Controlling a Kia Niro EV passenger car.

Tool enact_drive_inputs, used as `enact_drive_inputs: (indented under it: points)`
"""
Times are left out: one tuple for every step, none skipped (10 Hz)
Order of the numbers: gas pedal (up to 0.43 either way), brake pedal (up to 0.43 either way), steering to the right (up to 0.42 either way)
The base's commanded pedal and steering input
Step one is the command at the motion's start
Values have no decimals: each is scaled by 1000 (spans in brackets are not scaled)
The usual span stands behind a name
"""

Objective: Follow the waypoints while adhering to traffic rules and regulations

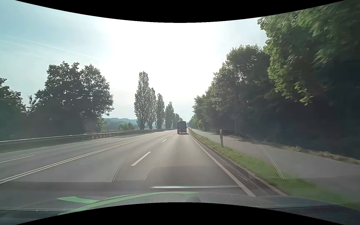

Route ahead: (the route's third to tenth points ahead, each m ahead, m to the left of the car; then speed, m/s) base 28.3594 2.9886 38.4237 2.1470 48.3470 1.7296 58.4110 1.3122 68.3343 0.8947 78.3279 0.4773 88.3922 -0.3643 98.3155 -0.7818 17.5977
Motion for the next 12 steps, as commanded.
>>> enact_drive_inputs:
  points:
    - [87, 0, 5]
    - [87, 0, 5]
    - [87, 0, 5]
    - [87, 0, 5]
    - [87, 0, 5]
    - [87, 0, 5]
    - [87, 0, 5]
    - [87, 0, 5]
    - [87, 0, 5]
    - [87, 0, 5]
    - [79, 0, 5]
    - [79, 0, 4]
